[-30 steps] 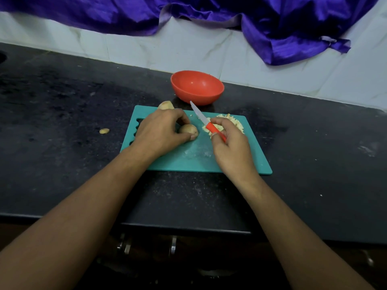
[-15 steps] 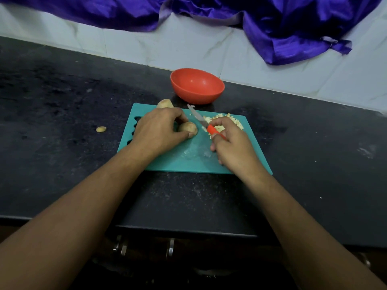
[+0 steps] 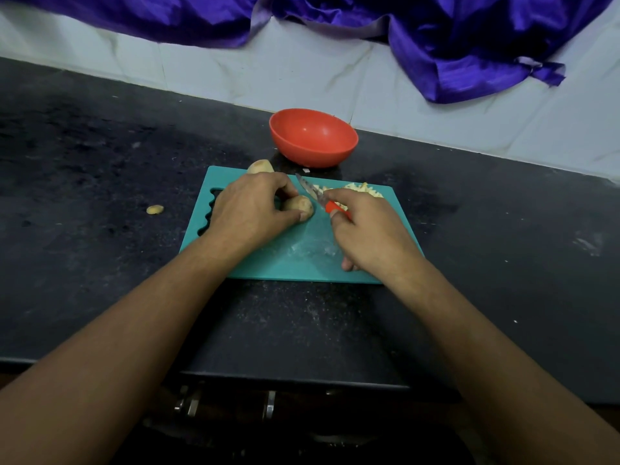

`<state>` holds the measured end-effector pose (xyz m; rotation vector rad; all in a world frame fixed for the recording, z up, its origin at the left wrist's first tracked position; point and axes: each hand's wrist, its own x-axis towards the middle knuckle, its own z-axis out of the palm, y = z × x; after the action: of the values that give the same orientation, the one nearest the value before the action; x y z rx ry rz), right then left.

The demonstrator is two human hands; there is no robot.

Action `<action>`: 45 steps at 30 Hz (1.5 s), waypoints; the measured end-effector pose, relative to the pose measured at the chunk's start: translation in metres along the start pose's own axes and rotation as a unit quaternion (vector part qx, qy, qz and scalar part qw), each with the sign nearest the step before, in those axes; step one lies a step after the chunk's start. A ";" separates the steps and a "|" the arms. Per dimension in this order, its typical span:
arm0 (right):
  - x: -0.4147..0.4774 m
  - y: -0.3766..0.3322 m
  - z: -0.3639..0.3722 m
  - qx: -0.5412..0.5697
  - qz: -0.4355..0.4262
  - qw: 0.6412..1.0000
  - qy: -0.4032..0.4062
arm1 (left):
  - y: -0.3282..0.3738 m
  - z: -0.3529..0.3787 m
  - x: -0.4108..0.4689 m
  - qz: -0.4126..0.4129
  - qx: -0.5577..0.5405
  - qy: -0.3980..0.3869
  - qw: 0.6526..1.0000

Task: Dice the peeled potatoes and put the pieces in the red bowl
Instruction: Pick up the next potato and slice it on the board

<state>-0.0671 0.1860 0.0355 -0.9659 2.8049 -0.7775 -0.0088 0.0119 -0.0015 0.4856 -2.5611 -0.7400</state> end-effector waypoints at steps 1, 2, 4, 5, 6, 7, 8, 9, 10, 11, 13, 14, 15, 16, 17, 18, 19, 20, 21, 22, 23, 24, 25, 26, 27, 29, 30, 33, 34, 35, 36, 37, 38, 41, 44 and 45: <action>0.000 -0.002 -0.001 -0.008 -0.003 1.000 -0.004 | 0.000 0.000 0.000 0.000 -0.003 -0.001 1.000; 0.000 -0.004 -0.001 -0.018 -0.005 1.000 -0.005 | 0.000 -0.001 -0.001 0.000 -0.006 -0.002 1.000; 0.001 -0.008 0.000 -0.043 -0.016 0.999 0.000 | 0.000 -0.001 -0.001 0.000 -0.010 -0.001 1.000; 0.002 -0.008 0.001 -0.055 -0.021 0.998 0.005 | 0.000 -0.001 -0.001 0.000 -0.011 0.000 1.000; 0.002 -0.008 0.001 -0.065 -0.023 0.998 0.007 | 0.000 -0.001 -0.001 -0.001 -0.012 0.000 1.000; 0.004 -0.009 0.001 -0.072 -0.023 0.997 0.006 | 0.000 -0.001 0.000 -0.001 -0.014 -0.001 1.000; 0.005 -0.009 0.001 -0.075 -0.022 0.997 0.005 | 0.000 -0.001 0.000 -0.001 -0.015 -0.001 1.000; 0.006 -0.009 0.001 -0.078 -0.022 0.997 0.004 | 0.000 -0.001 0.000 0.000 -0.017 -0.002 1.000; 0.008 -0.010 0.001 -0.082 -0.024 0.996 0.003 | 0.000 -0.001 0.000 0.000 -0.019 -0.003 1.000; 0.010 -0.010 0.001 -0.085 -0.024 0.996 0.003 | 0.000 0.000 0.000 0.000 -0.022 -0.005 1.000; 0.012 -0.012 0.002 -0.093 -0.024 0.995 0.001 | 0.000 0.000 0.000 0.001 -0.025 -0.005 1.000; 0.013 -0.012 0.002 -0.099 -0.026 0.995 0.001 | 0.001 0.000 0.000 0.002 -0.026 -0.004 1.000; 0.013 -0.012 0.003 -0.105 -0.029 0.994 0.003 | 0.001 0.000 0.000 0.002 -0.025 -0.003 1.000; 0.011 -0.012 0.003 -0.109 -0.031 0.994 0.005 | 0.002 0.000 0.000 0.001 -0.025 -0.004 1.000; 0.010 -0.012 0.004 -0.110 -0.032 0.993 0.005 | 0.002 0.000 0.000 0.001 -0.025 -0.005 1.000; 0.007 -0.012 0.006 -0.111 -0.033 0.993 0.004 | 0.003 0.000 -0.001 0.003 -0.026 -0.006 1.000; 0.005 -0.011 0.007 -0.113 -0.034 0.993 0.004 | 0.003 -0.001 -0.001 0.005 -0.026 -0.006 1.000; 0.003 -0.011 0.009 -0.116 -0.037 0.993 0.005 | 0.003 -0.001 -0.002 0.007 -0.025 -0.006 1.000; 0.003 -0.011 0.010 -0.120 -0.041 0.992 0.007 | 0.003 0.000 -0.002 0.008 -0.024 -0.005 1.000; 0.003 -0.011 0.010 -0.124 -0.045 0.991 0.008 | 0.003 0.000 -0.002 0.008 -0.023 -0.003 1.000; 0.004 -0.011 0.010 -0.128 -0.047 0.991 0.008 | 0.003 0.000 -0.002 0.007 -0.022 -0.002 1.000; 0.004 -0.012 0.009 -0.133 -0.048 0.990 0.007 | 0.003 0.000 -0.002 0.006 -0.022 -0.002 1.000; 0.003 -0.012 0.009 -0.139 -0.047 0.989 0.005 | 0.003 0.000 -0.002 0.004 -0.022 -0.002 1.000; 0.002 -0.012 0.008 -0.147 -0.047 0.988 0.002 | 0.003 0.000 -0.002 0.004 -0.022 -0.002 1.000; 0.000 -0.013 0.007 -0.154 -0.048 0.987 -0.003 | 0.003 0.000 -0.002 0.004 -0.022 -0.004 1.000; -0.003 -0.013 0.008 -0.168 -0.054 0.984 -0.010 | 0.003 -0.001 -0.002 0.006 -0.022 -0.006 1.000; -0.004 -0.013 0.008 -0.172 -0.057 0.983 -0.010 | 0.003 -0.001 -0.003 0.008 -0.022 -0.005 1.000; -0.007 -0.012 0.009 -0.179 -0.061 0.982 -0.008 | 0.001 0.000 -0.004 0.009 -0.024 -0.005 1.000; -0.008 -0.011 0.010 -0.182 -0.064 0.981 -0.007 | 0.002 0.000 -0.004 0.011 -0.022 -0.003 1.000; -0.009 -0.010 0.011 -0.183 -0.068 0.981 -0.004 | 0.002 0.000 -0.004 0.013 -0.019 0.000 1.000; -0.011 -0.009 0.011 -0.183 -0.069 0.981 -0.002 | 0.002 0.001 -0.005 0.015 -0.016 0.003 1.000; -0.015 -0.008 0.012 -0.184 -0.066 0.981 -0.001 | 0.003 0.001 -0.005 0.016 -0.013 0.007 1.000; -0.019 -0.006 0.013 -0.186 -0.064 0.980 0.000 | 0.003 0.001 -0.005 0.015 -0.008 0.011 1.000; -0.032 0.002 0.010 -0.187 -0.056 0.981 0.002 | 0.003 0.002 -0.004 0.013 0.006 0.017 1.000; -0.035 0.010 0.002 -0.176 -0.061 0.982 -0.009 | 0.002 0.001 -0.003 0.016 -0.004 0.013 1.000; -0.034 0.011 -0.003 -0.153 -0.054 0.987 -0.024 | 0.001 0.000 -0.003 0.017 -0.006 0.013 1.000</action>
<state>-0.0469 0.2150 0.0300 -1.1702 2.9038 -0.3304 -0.0070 0.0145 -0.0018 0.4446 -2.5330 -0.7330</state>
